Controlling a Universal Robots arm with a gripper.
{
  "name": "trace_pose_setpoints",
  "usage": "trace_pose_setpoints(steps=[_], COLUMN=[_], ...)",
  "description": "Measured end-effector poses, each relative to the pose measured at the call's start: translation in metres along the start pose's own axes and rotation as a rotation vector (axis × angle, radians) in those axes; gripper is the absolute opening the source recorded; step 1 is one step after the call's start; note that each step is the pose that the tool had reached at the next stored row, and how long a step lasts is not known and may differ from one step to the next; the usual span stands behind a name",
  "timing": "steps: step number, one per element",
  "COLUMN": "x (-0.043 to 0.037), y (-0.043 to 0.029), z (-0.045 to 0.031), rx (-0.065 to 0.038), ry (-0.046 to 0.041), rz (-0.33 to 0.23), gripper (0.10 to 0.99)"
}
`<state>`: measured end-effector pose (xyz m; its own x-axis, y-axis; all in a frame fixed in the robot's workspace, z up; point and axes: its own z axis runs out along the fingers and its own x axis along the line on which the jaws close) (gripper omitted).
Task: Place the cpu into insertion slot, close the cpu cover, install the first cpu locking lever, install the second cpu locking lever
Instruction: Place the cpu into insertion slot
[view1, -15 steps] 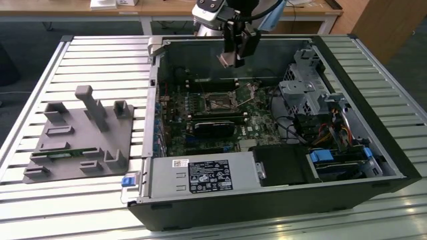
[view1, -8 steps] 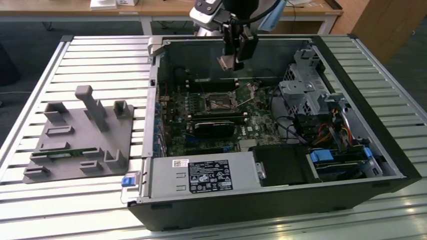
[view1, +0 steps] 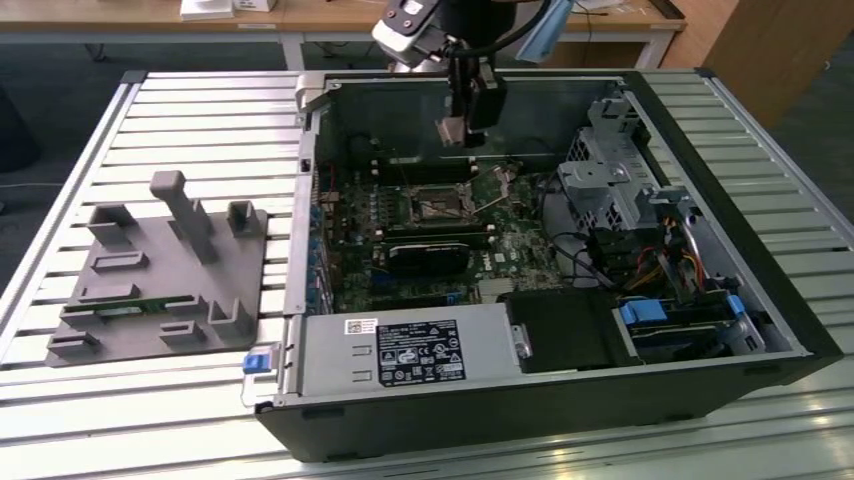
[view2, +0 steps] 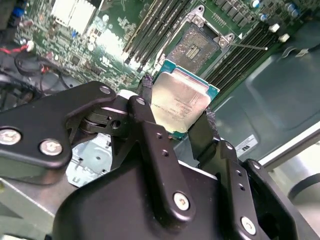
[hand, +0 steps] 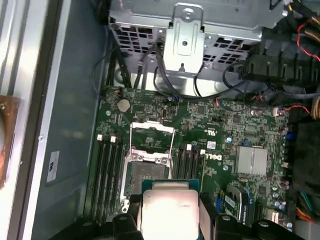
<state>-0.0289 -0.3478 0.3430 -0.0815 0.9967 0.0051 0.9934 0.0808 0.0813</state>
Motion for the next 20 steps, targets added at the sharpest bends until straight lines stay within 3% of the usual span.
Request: trace_pose_setpoints(steps=[4,10,14,20], x=[0.0024,0.0146,0.0170,0.0186], y=[-0.0004,-0.0002,-0.0005,-0.0033], z=[0.0062,0.0162,0.0217,0.0313], rx=[0.000,0.003,0.003,0.003], ry=[-0.0041,-0.0049,-0.0076,-0.0092], rz=[0.036,0.042,0.069,0.066], gripper=[0.537,0.537,0.537,0.537])
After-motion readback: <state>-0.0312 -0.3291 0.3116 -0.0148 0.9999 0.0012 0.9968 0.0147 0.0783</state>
